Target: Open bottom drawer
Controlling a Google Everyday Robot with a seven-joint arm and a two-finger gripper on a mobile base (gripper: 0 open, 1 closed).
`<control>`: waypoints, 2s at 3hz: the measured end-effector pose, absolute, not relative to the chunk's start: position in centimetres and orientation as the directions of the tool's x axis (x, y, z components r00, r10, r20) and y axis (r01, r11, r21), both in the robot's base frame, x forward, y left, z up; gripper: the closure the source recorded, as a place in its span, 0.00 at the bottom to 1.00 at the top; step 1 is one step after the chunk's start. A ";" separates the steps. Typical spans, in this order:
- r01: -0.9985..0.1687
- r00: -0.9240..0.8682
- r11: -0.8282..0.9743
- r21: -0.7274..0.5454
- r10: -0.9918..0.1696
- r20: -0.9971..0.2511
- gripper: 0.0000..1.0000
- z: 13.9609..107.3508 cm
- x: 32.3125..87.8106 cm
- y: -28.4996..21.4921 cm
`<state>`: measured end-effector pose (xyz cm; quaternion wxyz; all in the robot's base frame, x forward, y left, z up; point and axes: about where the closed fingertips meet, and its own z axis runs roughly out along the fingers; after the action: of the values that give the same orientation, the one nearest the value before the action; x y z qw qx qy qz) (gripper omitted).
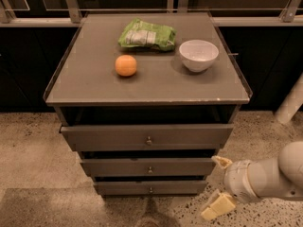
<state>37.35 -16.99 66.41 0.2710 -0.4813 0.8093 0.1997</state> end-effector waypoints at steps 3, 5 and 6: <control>-0.825 -0.495 0.538 0.174 -0.538 -0.682 0.00 49.9 40.2 -16.8; -0.783 -0.523 0.594 0.185 -0.467 -0.713 0.00 47.1 42.0 -18.2; -0.737 -0.548 0.639 0.221 -0.373 -0.749 0.00 41.5 44.2 -18.7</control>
Offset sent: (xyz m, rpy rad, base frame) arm 0.0596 -0.0048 -0.2365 0.1363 0.0693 -0.1533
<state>44.15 -18.73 41.52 0.3412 -0.3311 0.8384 0.2665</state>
